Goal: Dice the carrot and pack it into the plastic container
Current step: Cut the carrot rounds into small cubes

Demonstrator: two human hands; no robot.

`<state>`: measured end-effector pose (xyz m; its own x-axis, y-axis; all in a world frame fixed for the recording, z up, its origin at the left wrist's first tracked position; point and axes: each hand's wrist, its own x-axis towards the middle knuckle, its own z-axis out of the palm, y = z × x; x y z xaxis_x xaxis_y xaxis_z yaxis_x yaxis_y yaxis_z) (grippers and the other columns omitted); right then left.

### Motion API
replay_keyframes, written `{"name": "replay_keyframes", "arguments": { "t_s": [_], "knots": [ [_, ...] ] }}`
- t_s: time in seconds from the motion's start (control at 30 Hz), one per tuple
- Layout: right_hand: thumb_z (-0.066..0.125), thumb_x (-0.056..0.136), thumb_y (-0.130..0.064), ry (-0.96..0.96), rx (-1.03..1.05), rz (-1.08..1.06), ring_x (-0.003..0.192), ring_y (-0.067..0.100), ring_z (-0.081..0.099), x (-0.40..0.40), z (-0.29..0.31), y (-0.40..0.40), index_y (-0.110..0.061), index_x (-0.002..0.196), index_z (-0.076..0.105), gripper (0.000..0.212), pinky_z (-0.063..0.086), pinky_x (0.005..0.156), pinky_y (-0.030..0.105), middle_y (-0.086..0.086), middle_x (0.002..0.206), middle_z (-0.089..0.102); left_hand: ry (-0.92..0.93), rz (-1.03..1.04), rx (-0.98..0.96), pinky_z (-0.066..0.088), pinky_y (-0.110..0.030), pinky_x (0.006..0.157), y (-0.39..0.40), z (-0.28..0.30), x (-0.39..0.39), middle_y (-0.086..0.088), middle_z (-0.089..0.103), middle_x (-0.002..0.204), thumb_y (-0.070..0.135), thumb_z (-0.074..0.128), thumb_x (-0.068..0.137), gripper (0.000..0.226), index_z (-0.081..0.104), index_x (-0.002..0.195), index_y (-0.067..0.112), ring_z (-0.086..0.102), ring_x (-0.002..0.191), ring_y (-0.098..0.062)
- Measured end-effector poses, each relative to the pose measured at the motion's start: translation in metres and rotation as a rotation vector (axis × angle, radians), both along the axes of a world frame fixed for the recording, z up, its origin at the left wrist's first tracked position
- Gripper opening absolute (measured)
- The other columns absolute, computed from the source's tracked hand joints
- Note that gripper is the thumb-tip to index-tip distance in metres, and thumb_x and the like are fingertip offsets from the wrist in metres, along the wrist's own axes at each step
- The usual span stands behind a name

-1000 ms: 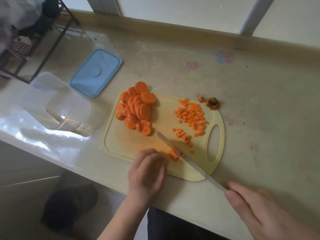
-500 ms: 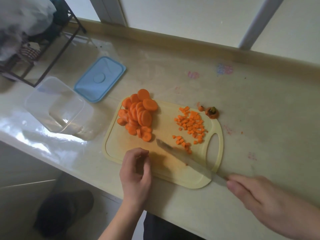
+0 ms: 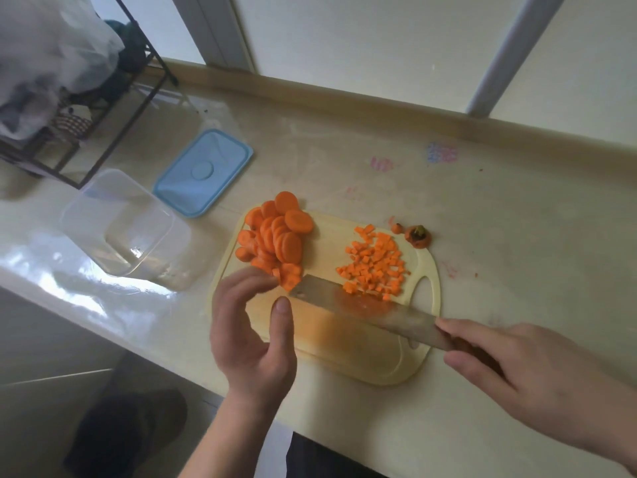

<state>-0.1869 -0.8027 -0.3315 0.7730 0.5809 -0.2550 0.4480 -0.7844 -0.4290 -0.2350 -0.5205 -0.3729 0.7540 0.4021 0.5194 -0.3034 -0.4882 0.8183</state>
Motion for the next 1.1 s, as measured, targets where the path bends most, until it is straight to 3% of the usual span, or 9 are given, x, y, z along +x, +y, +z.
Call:
{"name": "replay_keyframes", "arguments": {
  "t_s": [0.07, 0.13, 0.23, 0.3, 0.6, 0.73, 0.97, 1.03, 1.1],
  "knots": [
    [0.023, 0.094, -0.068, -0.129, -0.054, 0.049, 0.053, 0.011, 0.061, -0.002, -0.003, -0.003, -0.032, 0.12, 0.06, 0.059, 0.049, 0.042, 0.029, -0.016, 0.069, 0.067, 0.034, -0.157, 0.086, 0.046, -0.036, 0.078, 0.004, 0.021, 0.016, -0.006, 0.061, 0.09, 0.009, 0.056, 0.086, 0.005, 0.06, 0.088, 0.011, 0.06, 0.086, -0.028],
    [0.024, 0.095, -0.065, -0.236, -0.067, 0.094, 0.047, 0.018, 0.06, -0.002, -0.008, -0.004, -0.024, 0.116, 0.063, 0.061, 0.046, 0.036, 0.032, -0.01, 0.064, 0.065, 0.236, -0.351, 0.261, 0.048, -0.035, 0.073, 0.005, 0.028, 0.033, 0.001, 0.061, 0.085, 0.016, 0.058, 0.083, 0.009, 0.064, 0.083, 0.009, 0.059, 0.081, -0.023],
    [0.021, 0.095, -0.067, -0.335, -0.066, 0.109, 0.044, 0.022, 0.059, 0.001, -0.014, -0.004, -0.024, 0.116, 0.06, 0.061, 0.045, 0.035, 0.033, -0.006, 0.061, 0.063, 0.495, -0.515, 0.579, 0.05, -0.038, 0.067, 0.001, 0.016, 0.051, 0.008, 0.059, 0.079, 0.031, 0.057, 0.081, 0.018, 0.067, 0.083, 0.017, 0.056, 0.074, -0.018],
    [0.02, 0.095, -0.067, -0.379, -0.085, 0.106, 0.044, 0.022, 0.059, 0.002, -0.017, -0.005, -0.024, 0.115, 0.062, 0.064, 0.045, 0.035, 0.032, -0.005, 0.062, 0.065, 0.555, -0.554, 0.63, 0.051, -0.037, 0.067, -0.001, 0.007, 0.057, 0.007, 0.061, 0.079, 0.034, 0.058, 0.083, 0.019, 0.068, 0.083, 0.019, 0.056, 0.074, -0.017],
    [0.016, 0.097, -0.062, -0.495, -0.132, 0.149, 0.035, 0.023, 0.051, 0.008, -0.021, -0.001, -0.017, 0.11, 0.068, 0.07, 0.037, 0.03, 0.03, -0.001, 0.052, 0.057, 0.579, -0.546, 0.619, 0.052, -0.033, 0.076, -0.017, -0.005, 0.077, 0.004, 0.066, 0.096, 0.028, 0.065, 0.095, 0.016, 0.074, 0.104, 0.019, 0.059, 0.09, -0.016],
    [0.016, 0.098, -0.061, -0.515, -0.149, 0.179, 0.035, 0.025, 0.051, 0.008, -0.022, 0.003, -0.016, 0.11, 0.068, 0.07, 0.037, 0.03, 0.032, 0.002, 0.051, 0.055, 0.558, -0.552, 0.592, 0.05, -0.03, 0.075, -0.028, -0.007, 0.084, 0.003, 0.068, 0.094, 0.03, 0.071, 0.093, 0.016, 0.074, 0.101, 0.017, 0.059, 0.088, -0.015],
    [0.016, 0.097, -0.059, -0.551, -0.137, 0.201, 0.031, 0.025, 0.046, 0.008, -0.017, 0.007, -0.015, 0.105, 0.071, 0.071, 0.032, 0.029, 0.03, 0.004, 0.047, 0.051, 0.476, -0.435, 0.732, 0.053, -0.041, 0.068, -0.022, -0.016, 0.092, -0.003, 0.068, 0.084, 0.02, 0.065, 0.088, 0.013, 0.075, 0.092, 0.012, 0.06, 0.077, -0.026],
    [0.016, 0.097, -0.06, -0.545, -0.126, 0.2, 0.031, 0.025, 0.047, 0.007, -0.017, 0.006, -0.015, 0.106, 0.071, 0.071, 0.034, 0.029, 0.03, 0.004, 0.047, 0.051, 0.44, -0.319, 0.821, 0.052, -0.042, 0.074, -0.005, -0.016, 0.1, -0.004, 0.07, 0.093, 0.017, 0.069, 0.087, 0.012, 0.075, 0.096, 0.013, 0.062, 0.085, -0.029],
    [0.015, 0.097, -0.061, -0.534, -0.115, 0.194, 0.032, 0.025, 0.048, 0.006, -0.018, 0.004, -0.016, 0.106, 0.071, 0.072, 0.035, 0.029, 0.03, 0.003, 0.048, 0.052, 0.522, -0.181, 0.944, 0.047, -0.045, 0.085, 0.014, -0.011, 0.109, -0.004, 0.07, 0.111, 0.023, 0.074, 0.086, 0.025, 0.073, 0.111, 0.015, 0.06, 0.105, -0.033]
  ]
}}
